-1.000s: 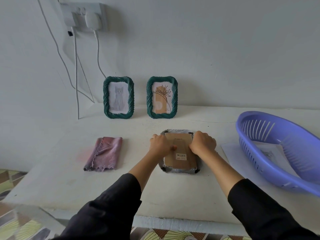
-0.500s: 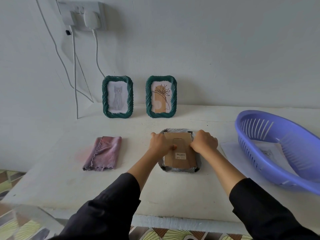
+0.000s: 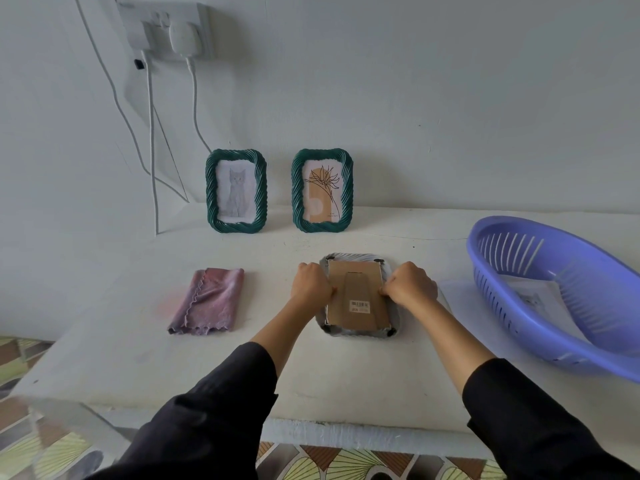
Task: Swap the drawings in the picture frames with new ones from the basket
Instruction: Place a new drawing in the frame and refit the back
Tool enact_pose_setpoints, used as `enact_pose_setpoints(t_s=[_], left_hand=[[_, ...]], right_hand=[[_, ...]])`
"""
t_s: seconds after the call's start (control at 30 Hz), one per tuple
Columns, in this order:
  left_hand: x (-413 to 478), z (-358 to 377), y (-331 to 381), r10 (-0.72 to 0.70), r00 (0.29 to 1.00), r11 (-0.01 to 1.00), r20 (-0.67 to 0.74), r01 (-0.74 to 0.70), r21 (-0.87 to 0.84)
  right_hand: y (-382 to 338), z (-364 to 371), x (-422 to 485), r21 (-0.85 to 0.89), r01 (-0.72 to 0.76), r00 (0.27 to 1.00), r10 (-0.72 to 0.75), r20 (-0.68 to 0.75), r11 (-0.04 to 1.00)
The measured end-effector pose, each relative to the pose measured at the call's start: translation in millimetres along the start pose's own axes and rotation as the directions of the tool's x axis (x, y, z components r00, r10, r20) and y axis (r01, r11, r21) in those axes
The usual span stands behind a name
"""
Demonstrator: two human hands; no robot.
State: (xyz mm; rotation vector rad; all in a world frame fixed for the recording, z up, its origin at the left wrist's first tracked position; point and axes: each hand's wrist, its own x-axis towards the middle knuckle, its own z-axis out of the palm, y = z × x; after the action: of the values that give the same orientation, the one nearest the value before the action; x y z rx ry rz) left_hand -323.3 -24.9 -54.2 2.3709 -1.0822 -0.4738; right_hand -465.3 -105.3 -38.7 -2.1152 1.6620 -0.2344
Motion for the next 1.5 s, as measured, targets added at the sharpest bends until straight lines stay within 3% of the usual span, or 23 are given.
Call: enact_pose_setpoints(t_s=[0.23,0.4,0.53,0.67,0.9,1.23,1.5], left_hand=[[0,5,-4,-0.066,0.996,0.994,-0.054,0.062,-0.087],[-4,3,-10,-0.031,0.999,0.996,-0.044,0.027,-0.082],[-19,-14,-17,0.126,0.992,0.990,-0.026,-0.127,-0.057],[-39,-26,-27,0.337,0.929,0.940,0.154,-0.341,-0.002],[-48,-32,-36,0.448,0.853,0.873,0.267,-0.482,0.078],[-56,-38,-34,0.501,0.805,0.790,0.318,-0.575,0.210],[-54,-37,-32,0.531,0.784,0.734,0.321,-0.615,0.288]], right_hand=[[5,3,-2,0.012,0.083,0.996,-0.082,-0.019,0.997],[12,-3,-8,0.041,0.152,0.988,-0.153,0.016,0.988],[21,-11,-18,0.074,0.292,0.953,-0.297,0.057,0.954],[31,-18,-30,0.035,0.458,0.867,-0.455,0.200,0.888],[43,-22,-41,-0.106,0.572,0.800,-0.524,0.290,0.814],[26,-31,-49,-0.475,0.759,0.635,-0.668,0.388,0.446],[32,-23,-50,-0.557,0.758,0.582,-0.738,0.341,0.340]])
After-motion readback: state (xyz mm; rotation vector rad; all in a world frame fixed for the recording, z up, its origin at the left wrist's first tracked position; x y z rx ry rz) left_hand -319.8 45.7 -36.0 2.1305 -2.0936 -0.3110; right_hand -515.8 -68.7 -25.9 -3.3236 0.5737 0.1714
